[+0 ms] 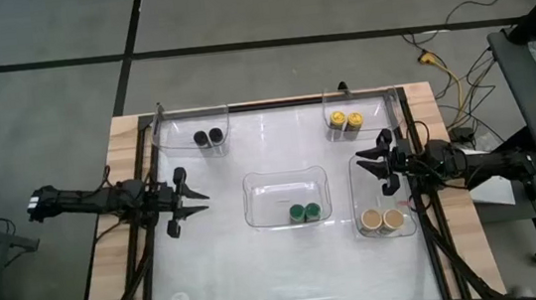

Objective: Sort spices by type
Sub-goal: Return to Home Position

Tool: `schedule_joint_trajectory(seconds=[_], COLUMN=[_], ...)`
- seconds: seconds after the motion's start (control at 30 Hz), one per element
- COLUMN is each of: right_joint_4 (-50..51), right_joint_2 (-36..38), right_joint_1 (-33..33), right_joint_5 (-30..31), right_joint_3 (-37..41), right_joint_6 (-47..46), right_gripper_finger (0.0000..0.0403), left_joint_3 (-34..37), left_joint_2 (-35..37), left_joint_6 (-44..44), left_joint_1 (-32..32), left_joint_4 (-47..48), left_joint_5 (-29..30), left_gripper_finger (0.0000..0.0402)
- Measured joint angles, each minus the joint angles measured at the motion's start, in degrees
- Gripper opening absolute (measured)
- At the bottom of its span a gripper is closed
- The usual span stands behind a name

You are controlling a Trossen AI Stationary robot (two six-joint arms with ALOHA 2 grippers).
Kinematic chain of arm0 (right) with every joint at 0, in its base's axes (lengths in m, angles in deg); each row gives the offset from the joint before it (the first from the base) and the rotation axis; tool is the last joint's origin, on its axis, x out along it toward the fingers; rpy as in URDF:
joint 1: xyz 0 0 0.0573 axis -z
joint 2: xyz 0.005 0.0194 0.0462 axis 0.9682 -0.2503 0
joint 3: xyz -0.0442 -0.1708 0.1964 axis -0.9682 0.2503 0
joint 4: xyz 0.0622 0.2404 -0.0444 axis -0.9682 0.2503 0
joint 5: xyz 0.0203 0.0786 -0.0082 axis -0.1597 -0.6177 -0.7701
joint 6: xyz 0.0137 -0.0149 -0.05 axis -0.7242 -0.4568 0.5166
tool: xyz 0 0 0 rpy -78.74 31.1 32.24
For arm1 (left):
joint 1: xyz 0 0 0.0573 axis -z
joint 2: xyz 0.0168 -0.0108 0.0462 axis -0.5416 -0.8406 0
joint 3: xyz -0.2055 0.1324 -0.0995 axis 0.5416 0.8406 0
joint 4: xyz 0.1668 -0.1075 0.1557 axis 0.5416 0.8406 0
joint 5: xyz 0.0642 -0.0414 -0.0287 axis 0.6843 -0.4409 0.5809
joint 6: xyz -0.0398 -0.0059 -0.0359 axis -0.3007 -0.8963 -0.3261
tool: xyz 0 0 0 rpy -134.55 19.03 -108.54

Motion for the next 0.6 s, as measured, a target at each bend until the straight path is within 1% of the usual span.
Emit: schedule_joint_trajectory(seconds=[0.27,0.6], right_joint_4=[0.00,0.00], right_joint_2=[-0.02,-0.02], right_joint_1=[0.00,0.00], right_joint_5=[0.02,0.00], right_joint_3=[0.00,-0.02], right_joint_6=[-0.06,-0.08], right_gripper_finger=[0.0112,0.0131], left_joint_3=[0.00,0.00], left_joint_2=[0.00,0.00], left_joint_6=[0.02,0.00], left_joint_1=[0.00,0.00], left_joint_4=[0.02,0.01], left_joint_5=[0.00,0.00], left_gripper_finger=[0.0103,0.0103])
